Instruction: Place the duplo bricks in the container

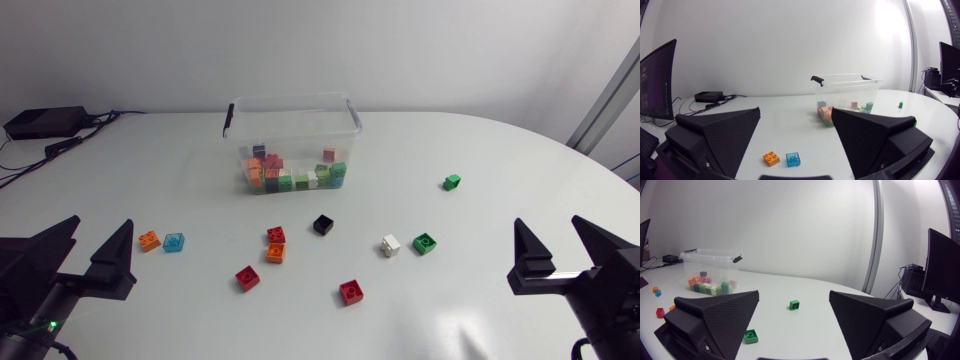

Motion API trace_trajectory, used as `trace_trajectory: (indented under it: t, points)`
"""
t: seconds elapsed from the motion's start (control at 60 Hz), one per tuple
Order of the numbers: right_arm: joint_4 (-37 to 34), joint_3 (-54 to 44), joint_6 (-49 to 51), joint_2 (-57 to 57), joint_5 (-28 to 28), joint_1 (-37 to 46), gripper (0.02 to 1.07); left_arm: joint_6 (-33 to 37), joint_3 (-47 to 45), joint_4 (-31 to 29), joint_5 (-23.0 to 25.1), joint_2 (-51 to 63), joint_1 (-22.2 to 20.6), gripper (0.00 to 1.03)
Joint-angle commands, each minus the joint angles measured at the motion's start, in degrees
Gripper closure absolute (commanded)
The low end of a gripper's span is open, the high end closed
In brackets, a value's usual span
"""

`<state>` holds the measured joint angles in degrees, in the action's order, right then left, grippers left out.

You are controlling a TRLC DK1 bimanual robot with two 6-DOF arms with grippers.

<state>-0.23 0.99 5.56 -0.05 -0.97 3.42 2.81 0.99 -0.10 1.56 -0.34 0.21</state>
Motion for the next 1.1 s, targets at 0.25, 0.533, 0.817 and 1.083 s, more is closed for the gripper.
trace_trajectory:
  t: [0.25,0.533,0.817,1.083]
  points:
    - [-0.1,-1.0,-1.2,-0.3,0.4,-0.3,0.06,0.0,-1.0,0.3,-0.1,-0.5,-0.3,0.04]
    - [-1.3,2.6,-1.3,0.0,0.4,-0.4,0.06,0.2,2.9,-1.7,0.6,-0.3,-2.2,0.05]
    - [-0.6,10.4,-2.3,13.7,0.4,-2.7,0.07,4.3,14.9,-3.3,1.1,19.1,-4.1,0.10]
    - [-1.4,19.0,-3.2,33.5,2.6,-6.1,0.07,7.8,32.3,-13.7,5.3,46.9,-2.4,0.19]
